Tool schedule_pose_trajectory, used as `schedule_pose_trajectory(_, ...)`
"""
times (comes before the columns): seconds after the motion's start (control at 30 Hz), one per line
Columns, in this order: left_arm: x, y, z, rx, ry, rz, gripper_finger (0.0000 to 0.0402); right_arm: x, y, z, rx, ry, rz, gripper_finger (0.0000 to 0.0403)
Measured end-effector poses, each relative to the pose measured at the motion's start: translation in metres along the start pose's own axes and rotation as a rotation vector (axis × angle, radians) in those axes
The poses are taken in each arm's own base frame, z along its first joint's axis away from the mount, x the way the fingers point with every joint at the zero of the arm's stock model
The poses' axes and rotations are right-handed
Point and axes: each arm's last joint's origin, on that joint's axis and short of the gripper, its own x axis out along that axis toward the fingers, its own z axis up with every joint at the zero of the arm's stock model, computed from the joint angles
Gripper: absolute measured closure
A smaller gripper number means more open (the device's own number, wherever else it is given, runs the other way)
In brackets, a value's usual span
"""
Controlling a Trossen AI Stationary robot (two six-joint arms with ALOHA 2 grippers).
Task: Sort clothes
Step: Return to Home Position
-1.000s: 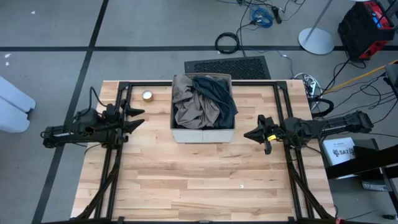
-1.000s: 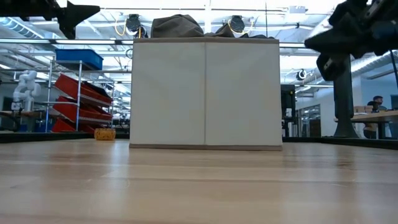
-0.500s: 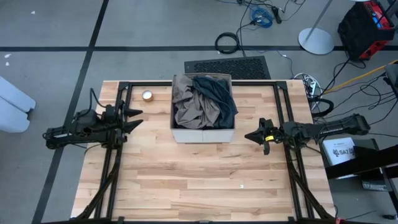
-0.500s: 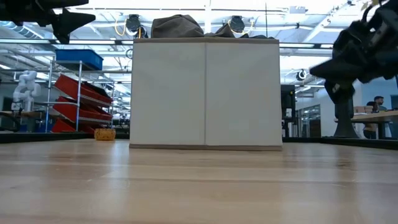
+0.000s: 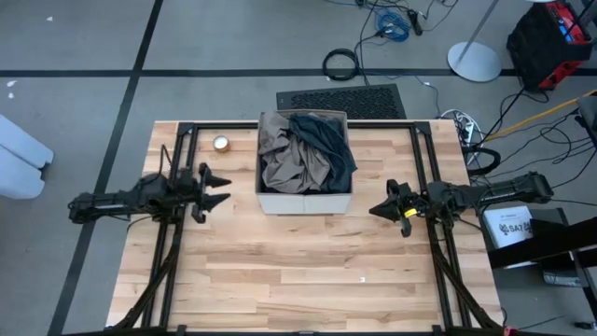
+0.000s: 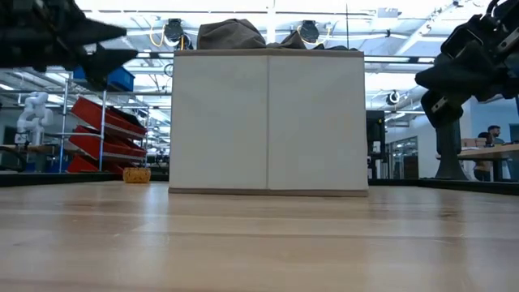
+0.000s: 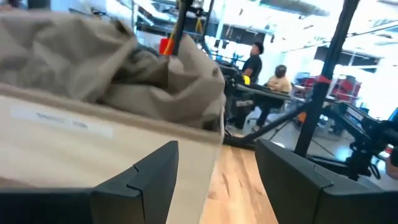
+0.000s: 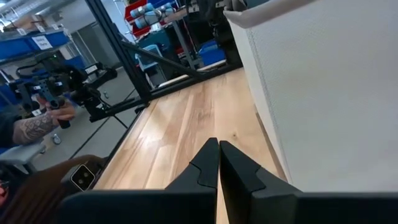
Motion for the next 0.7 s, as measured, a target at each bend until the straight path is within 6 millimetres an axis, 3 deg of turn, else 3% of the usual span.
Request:
schedule_pose_trajectory(0.07, 0.001, 0.002, -0.011, 0.000, 0.001, -0.015, 0.0178, 0.000, 0.000, 0.000, 0.001, 0.004, -0.002, 0.0403)
schedule_pose_trajectory(0.4, 0.001, 0.004, -0.024, 0.069, 0.131, 0.004, 0.0178, 0.000, -0.002, -0.005, -0.015, 0.048, -0.024, 0.0403)
schedule_pose_trajectory(0.7, 0.001, 0.005, -0.024, 0.055, 0.135, 0.023, 0.0178, -0.001, -0.006, -0.013, -0.163, 0.138, -0.049, 0.0403)
